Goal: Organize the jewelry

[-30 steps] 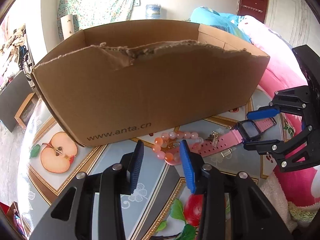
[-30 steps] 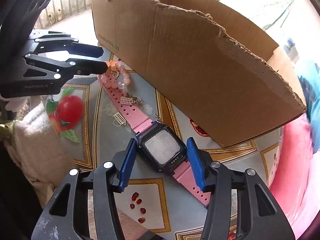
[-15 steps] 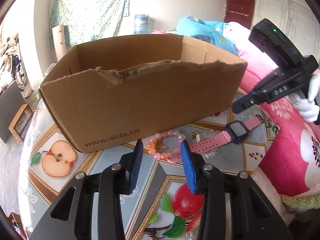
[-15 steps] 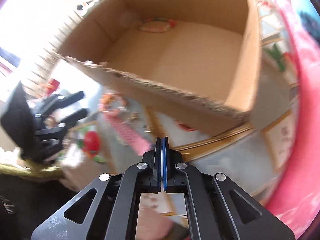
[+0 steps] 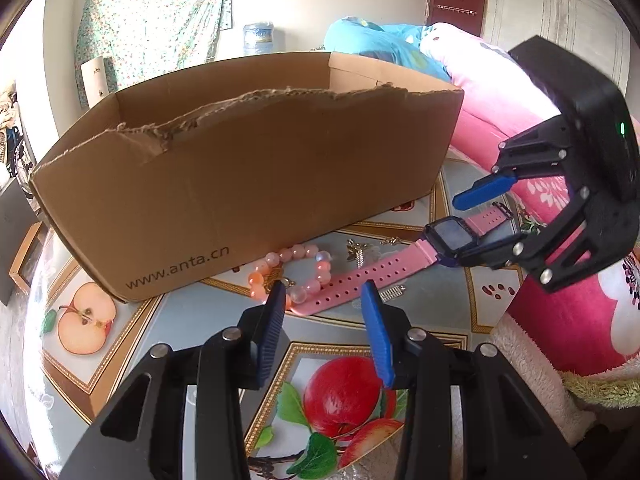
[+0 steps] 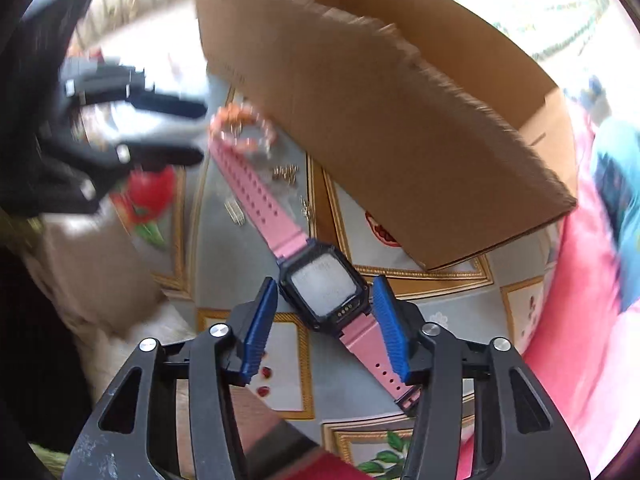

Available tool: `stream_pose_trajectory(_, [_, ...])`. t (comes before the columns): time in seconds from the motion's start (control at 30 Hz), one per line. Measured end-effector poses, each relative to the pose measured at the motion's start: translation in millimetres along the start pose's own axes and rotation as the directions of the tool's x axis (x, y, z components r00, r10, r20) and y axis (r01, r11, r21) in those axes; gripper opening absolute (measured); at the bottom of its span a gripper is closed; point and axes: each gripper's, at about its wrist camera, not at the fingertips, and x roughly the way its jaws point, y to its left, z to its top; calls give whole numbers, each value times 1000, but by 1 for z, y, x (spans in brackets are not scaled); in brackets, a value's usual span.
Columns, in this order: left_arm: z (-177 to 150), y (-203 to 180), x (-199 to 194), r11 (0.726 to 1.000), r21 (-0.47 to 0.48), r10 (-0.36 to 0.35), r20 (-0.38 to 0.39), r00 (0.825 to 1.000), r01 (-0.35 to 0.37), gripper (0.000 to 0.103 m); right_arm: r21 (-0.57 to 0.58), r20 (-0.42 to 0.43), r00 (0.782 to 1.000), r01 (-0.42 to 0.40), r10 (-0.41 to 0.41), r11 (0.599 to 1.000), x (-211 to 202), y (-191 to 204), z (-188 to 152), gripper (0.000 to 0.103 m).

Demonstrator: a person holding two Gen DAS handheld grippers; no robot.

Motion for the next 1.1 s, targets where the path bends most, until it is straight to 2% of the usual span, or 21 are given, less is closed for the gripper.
stream_pose_trajectory(0.13, [1,-7,0,1000,19,2,2,1000,-2,38,-25,6,1000,1,-1,1000,7,-1,-2,50])
stream_pose_trajectory(0.3, [0,-17,-1,998,68,3,6,1000,-4,38,-8,-4,998,-59,59,998,2,-22,-1,48])
stream_pose_trajectory(0.37, [-1,-22,0,997,81,-7,8,1000,7,38,16,-16,994,-112,112,994,-2,-36,1,48])
stream_pose_trajectory(0.53, [5,-37,8,987,158,-3,11,1000,1,38,113,-39,960,-270,276,956,-2,-82,6,48])
stream_pose_trajectory(0.7, [8,-51,25,965,260,36,-4,999,-34,38,166,-57,924,-364,377,917,2,-113,12,48])
stream_pose_trajectory(0.83, [10,-54,36,961,277,25,-26,999,-17,38,188,-63,904,-406,423,894,2,-138,15,48])
stream_pose_trajectory(0.93, [14,-56,41,958,286,20,-31,999,-11,38,186,-69,897,-419,437,889,2,-154,16,48])
stream_pose_trajectory(1.0, [16,-56,43,957,289,13,-36,999,-2,29,181,-71,895,-422,440,888,3,-161,17,48])
stream_pose_trajectory(1.03, [17,-57,44,957,290,12,-39,999,0,28,179,-72,893,-426,443,887,3,-172,24,48])
stream_pose_trajectory(1.1, [20,-56,48,956,292,12,-43,999,1,24,179,-69,894,-426,443,887,3,-168,27,48])
